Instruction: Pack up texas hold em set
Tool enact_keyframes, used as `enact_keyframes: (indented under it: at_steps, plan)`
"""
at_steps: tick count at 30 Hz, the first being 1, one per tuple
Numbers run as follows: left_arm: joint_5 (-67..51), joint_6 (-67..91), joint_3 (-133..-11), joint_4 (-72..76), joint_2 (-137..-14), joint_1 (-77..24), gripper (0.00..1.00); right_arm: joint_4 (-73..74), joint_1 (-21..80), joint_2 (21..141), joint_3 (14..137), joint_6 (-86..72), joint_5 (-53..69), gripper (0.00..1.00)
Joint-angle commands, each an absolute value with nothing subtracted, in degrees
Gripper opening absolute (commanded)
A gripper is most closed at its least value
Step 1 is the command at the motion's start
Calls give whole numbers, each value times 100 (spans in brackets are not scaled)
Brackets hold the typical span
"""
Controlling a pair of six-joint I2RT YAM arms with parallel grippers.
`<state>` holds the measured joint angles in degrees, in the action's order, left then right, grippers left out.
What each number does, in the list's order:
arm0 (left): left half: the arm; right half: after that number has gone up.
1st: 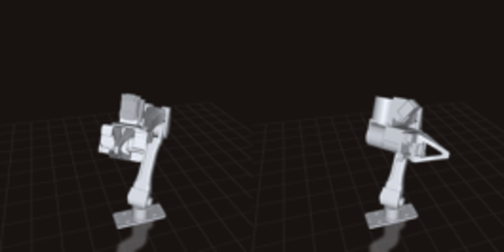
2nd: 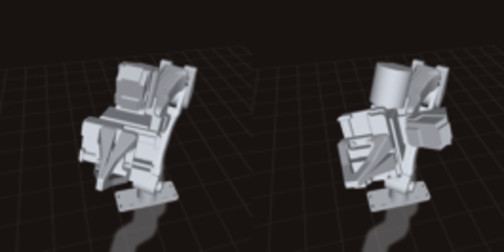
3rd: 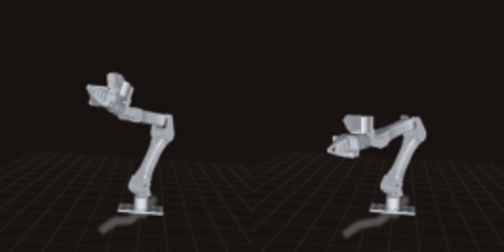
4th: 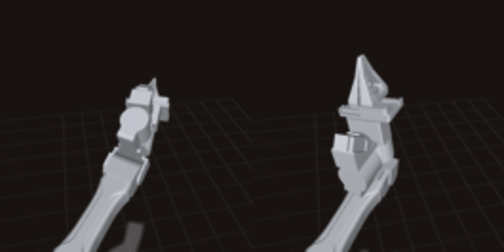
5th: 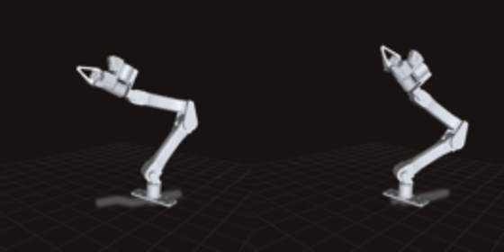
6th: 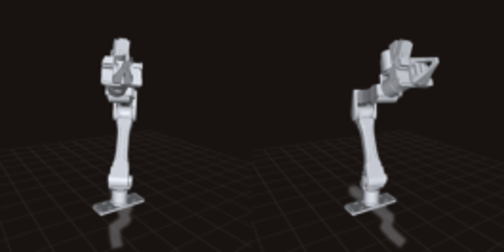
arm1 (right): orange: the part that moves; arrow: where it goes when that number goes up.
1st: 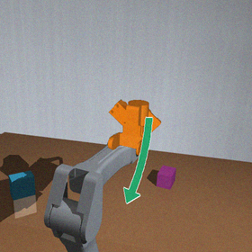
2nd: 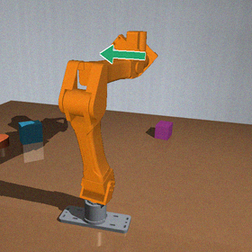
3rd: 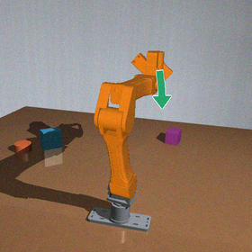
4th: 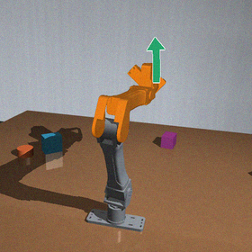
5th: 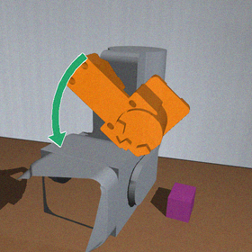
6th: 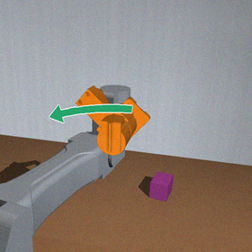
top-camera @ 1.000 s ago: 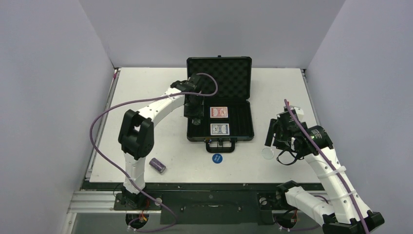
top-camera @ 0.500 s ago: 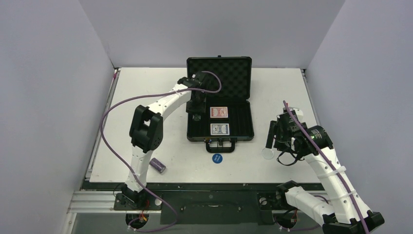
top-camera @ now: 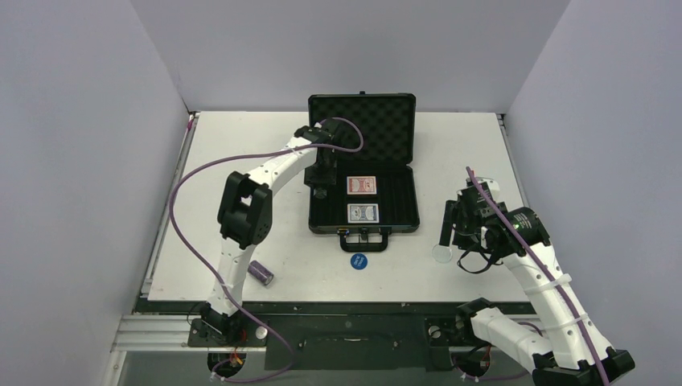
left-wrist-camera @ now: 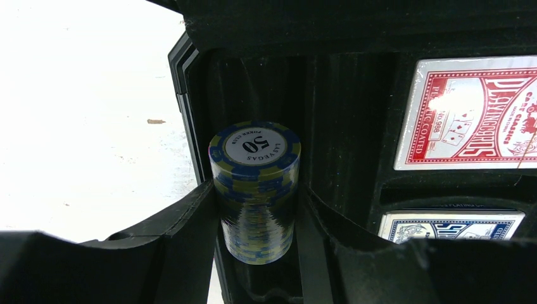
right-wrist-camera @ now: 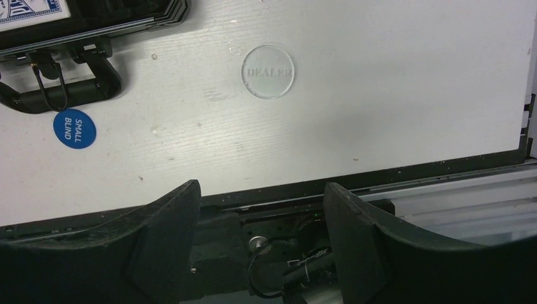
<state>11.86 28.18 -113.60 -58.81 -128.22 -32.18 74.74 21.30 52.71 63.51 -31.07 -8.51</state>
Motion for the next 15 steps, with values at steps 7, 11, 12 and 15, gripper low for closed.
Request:
enact_keyframes:
  at_steps: [7, 11, 12, 15]
  plan:
    - [1341, 2928, -11752, -5802, -12832, -3193, 23, 7498, 2083, 5117, 6301, -3041, -816, 67]
    - [1344, 2960, -11768, -5768, -12849, -3199, 40, 7488, 2083, 5111, 6284, -3019, -800, 67]
    - [1349, 2961, -11768, -5755, -12845, -3199, 43, 7484, 2083, 5121, 6291, -3021, -795, 67]
    - [1334, 2973, -11761, -5729, -12820, -3199, 56, 7472, 2083, 5140, 6288, -3011, -794, 67]
